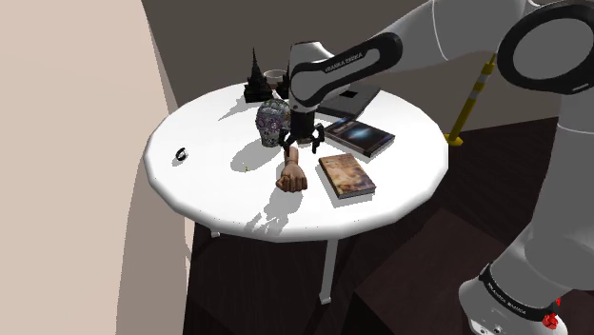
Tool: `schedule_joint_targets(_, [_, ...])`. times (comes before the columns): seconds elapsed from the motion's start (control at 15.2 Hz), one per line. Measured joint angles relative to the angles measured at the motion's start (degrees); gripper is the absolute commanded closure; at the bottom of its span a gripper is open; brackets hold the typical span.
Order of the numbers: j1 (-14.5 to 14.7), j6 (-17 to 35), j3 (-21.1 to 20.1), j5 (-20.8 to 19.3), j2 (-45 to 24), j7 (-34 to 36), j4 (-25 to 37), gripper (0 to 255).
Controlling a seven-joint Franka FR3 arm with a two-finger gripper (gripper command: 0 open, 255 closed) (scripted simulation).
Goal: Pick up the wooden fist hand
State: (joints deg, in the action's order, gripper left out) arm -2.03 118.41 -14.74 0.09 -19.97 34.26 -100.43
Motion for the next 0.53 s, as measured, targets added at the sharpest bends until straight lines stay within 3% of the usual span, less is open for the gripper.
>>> schedule_joint_targets(0.26, [1.68,-1.42,1.06,-0.98,-9.64,4.2,9.85,0])
schedule_joint_targets(0.53, [2.22,-0.47,1.61,-1.23,-13.72,5.49,12.47,0])
